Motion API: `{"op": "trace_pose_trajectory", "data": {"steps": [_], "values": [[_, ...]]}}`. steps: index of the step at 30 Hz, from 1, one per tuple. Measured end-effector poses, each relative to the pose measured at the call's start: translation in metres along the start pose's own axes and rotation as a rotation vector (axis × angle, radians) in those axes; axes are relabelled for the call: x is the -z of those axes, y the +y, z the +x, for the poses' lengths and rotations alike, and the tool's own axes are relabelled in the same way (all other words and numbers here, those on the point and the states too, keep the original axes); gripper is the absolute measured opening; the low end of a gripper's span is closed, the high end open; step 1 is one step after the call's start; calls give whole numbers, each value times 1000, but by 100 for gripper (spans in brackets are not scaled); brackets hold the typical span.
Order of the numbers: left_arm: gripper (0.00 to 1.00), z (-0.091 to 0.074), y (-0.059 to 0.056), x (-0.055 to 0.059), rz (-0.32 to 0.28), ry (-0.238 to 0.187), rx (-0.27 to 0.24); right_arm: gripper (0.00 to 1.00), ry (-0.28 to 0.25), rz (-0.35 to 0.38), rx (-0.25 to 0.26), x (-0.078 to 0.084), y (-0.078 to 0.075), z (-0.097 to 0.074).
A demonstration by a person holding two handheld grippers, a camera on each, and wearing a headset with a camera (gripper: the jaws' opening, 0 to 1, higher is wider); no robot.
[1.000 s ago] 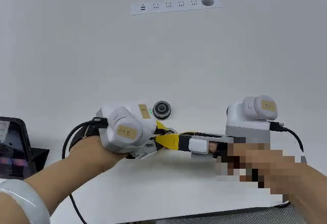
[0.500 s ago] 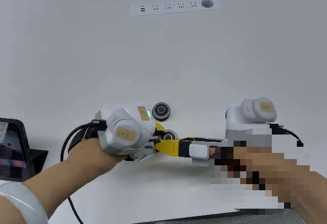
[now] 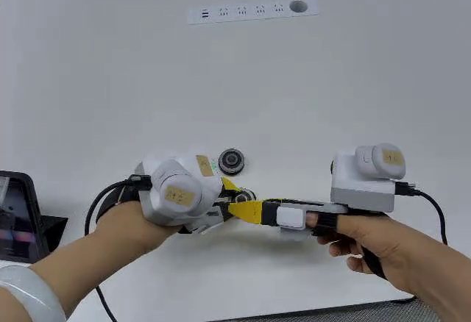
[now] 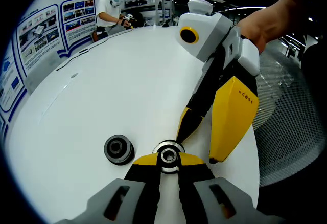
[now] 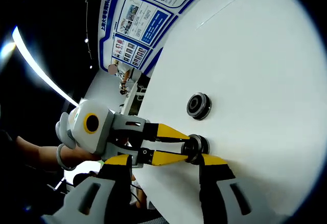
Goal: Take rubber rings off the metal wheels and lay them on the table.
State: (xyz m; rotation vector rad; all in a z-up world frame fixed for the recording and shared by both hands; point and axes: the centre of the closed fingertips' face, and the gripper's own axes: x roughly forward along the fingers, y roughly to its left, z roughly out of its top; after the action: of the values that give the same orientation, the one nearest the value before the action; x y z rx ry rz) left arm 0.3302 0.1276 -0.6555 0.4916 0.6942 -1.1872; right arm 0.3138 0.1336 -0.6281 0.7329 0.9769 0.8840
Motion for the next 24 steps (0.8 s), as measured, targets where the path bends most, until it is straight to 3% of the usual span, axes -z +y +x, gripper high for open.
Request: {"op": "trace_pose_trajectory", "data": {"steps": [4,14,24], "values": [[12,0,0,0,1,1,0,47,-9,6,35,-2,-8,1],[12,0,0,0,-1,-3,-1,17,0,8,128,-2,-29,-1],[12,0,1,-1,-1,-4,-1,7,1,-5,175,-2,-38,-1]]}}
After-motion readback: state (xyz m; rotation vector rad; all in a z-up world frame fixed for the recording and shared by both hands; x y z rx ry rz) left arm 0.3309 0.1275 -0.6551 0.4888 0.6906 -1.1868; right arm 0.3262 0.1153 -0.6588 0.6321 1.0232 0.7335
